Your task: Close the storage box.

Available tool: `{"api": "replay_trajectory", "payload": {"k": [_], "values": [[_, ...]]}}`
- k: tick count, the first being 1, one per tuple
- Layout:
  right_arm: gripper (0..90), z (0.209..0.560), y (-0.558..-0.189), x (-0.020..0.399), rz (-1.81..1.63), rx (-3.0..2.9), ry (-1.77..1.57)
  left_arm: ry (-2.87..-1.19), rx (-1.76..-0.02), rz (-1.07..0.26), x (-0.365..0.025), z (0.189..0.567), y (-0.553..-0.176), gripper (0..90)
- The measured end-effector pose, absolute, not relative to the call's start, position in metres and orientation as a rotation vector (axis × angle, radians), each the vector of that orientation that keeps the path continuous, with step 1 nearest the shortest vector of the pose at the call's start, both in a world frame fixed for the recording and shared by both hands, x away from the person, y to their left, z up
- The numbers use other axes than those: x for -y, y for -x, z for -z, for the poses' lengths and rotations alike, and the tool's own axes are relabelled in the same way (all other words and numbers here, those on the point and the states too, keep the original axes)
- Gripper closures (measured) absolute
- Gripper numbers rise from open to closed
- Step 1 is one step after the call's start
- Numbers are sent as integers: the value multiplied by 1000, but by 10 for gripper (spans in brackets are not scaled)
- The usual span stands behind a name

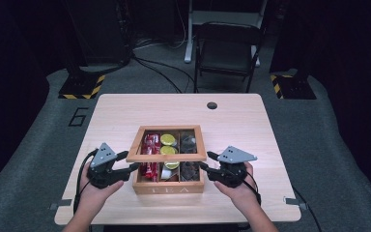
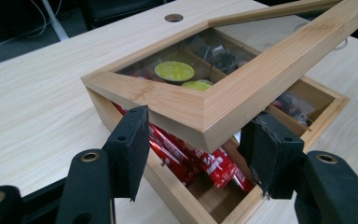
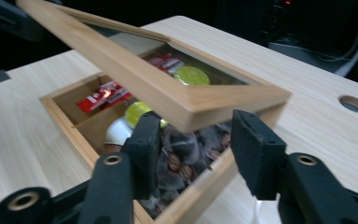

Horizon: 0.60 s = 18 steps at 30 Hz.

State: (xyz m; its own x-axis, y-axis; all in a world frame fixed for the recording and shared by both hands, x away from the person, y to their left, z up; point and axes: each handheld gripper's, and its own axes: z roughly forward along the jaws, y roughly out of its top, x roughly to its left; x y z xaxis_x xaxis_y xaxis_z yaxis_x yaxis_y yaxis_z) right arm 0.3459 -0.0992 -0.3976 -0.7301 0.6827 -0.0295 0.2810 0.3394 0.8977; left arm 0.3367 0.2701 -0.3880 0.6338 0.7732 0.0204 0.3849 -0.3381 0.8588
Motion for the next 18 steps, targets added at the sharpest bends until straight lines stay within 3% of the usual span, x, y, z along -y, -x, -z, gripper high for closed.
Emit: {"api": "replay_trajectory", "payload": {"k": [18], "values": [[570,367,-369,94,-1365,-2173,-973,-1899,-952,-505,-272,359,-359,430]]}}
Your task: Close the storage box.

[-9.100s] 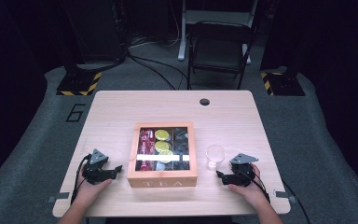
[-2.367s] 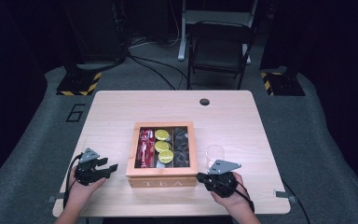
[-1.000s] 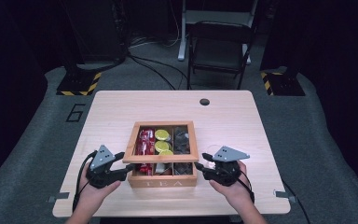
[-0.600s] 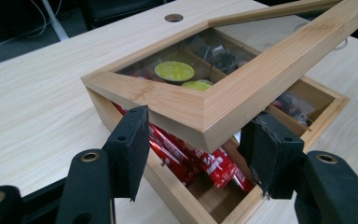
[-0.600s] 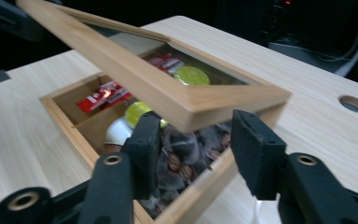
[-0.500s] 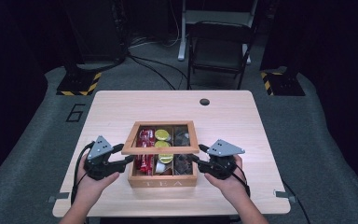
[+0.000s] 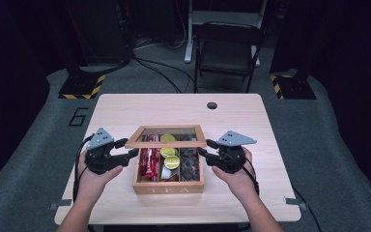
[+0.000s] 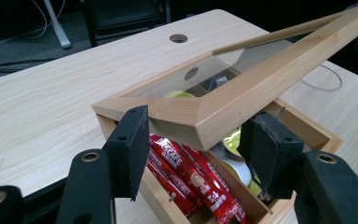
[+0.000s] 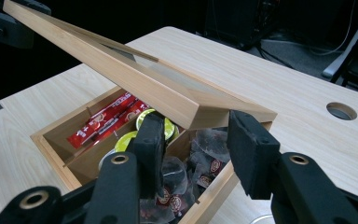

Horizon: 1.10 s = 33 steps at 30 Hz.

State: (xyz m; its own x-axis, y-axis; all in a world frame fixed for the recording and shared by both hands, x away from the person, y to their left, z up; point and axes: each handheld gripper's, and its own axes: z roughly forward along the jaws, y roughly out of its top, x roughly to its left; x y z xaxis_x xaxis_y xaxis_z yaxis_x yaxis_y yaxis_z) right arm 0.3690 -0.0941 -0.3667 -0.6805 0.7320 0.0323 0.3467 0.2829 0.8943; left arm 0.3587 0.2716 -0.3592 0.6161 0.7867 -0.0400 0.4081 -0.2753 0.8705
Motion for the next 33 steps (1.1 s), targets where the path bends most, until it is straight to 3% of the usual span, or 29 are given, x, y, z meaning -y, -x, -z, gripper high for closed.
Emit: {"api": "replay_trajectory", "payload": {"k": [16,22,33], "values": [[557,360,-373,91,-1370,-2136,-991,-1884,-936,-544,-270,355,-362,433],[482,361,-374,90,-1379,-2147,-993,-1872,-934,-541,-271,355,-363,432],[450,387,-363,98,-1336,-2138,-1057,-1846,-928,-537,-273,354,-367,431]]}}
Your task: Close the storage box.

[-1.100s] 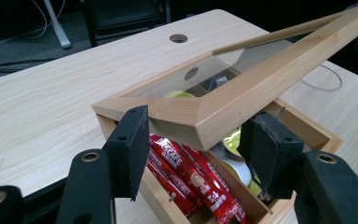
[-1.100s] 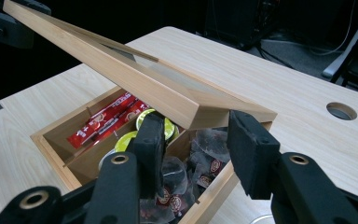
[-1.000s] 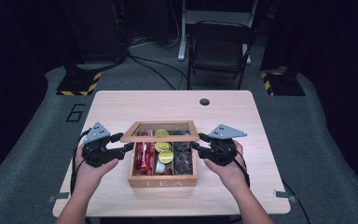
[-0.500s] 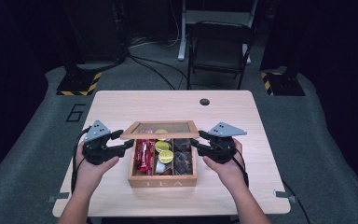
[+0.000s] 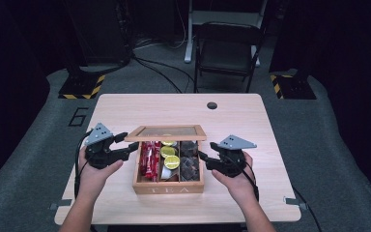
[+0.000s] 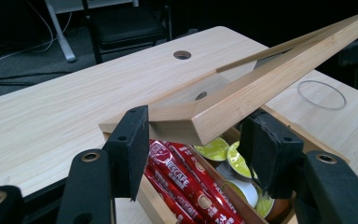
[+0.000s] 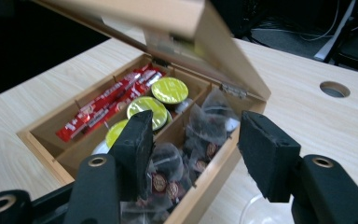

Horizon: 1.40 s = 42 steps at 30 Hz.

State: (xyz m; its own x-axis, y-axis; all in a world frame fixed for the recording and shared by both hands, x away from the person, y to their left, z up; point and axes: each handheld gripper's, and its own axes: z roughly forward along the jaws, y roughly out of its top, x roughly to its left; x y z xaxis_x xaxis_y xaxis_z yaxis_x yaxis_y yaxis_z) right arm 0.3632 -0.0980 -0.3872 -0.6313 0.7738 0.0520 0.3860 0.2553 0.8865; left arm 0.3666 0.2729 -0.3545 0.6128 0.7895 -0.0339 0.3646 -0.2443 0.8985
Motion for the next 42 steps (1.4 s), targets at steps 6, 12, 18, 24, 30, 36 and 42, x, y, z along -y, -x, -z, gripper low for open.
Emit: {"api": "replay_trajectory", "payload": {"k": [6,12,18,24,30,36,42], "values": [[480,415,-358,92,-1299,-2193,-1010,-1845,-927,-536,-273,354,-367,430],[514,434,-355,77,-1237,-2263,-930,-1844,-925,-550,-272,355,-366,430],[521,443,-357,71,-1241,-2308,-942,-1848,-929,-555,-271,356,-365,429],[490,451,-359,65,-1236,-2338,-951,-1845,-929,-558,-271,356,-364,428],[482,457,-363,59,-1216,-2367,-932,-1840,-933,-558,-271,357,-363,427],[500,460,-366,53,-1228,-2377,-935,-1847,-931,-558,-271,359,-362,426],[527,465,-370,48,-1217,-2405,-916,-1846,-933,-557,-270,360,-361,426]]}}
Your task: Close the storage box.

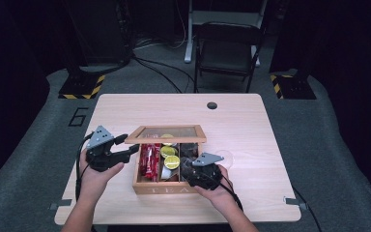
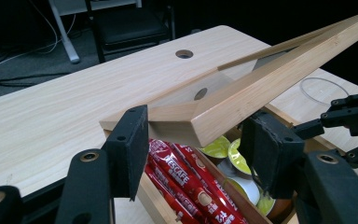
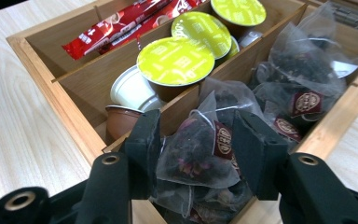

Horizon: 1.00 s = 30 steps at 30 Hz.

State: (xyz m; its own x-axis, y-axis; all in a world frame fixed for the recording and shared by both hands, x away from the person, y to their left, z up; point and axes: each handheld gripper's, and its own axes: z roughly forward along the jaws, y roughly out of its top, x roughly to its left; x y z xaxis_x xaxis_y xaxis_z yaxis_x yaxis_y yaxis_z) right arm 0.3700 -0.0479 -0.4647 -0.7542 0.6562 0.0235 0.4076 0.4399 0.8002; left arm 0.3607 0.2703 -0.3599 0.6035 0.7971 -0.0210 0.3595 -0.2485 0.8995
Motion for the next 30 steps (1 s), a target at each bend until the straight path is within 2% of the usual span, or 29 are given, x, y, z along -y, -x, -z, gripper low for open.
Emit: {"api": "replay_trajectory", "payload": {"k": [9,30], "values": [[583,469,-372,45,-1195,-2441,-915,-1848,-935,-565,-269,361,-359,424],[849,466,-371,48,-1198,-2418,-875,-1857,-932,-558,-270,362,-359,424]]}}
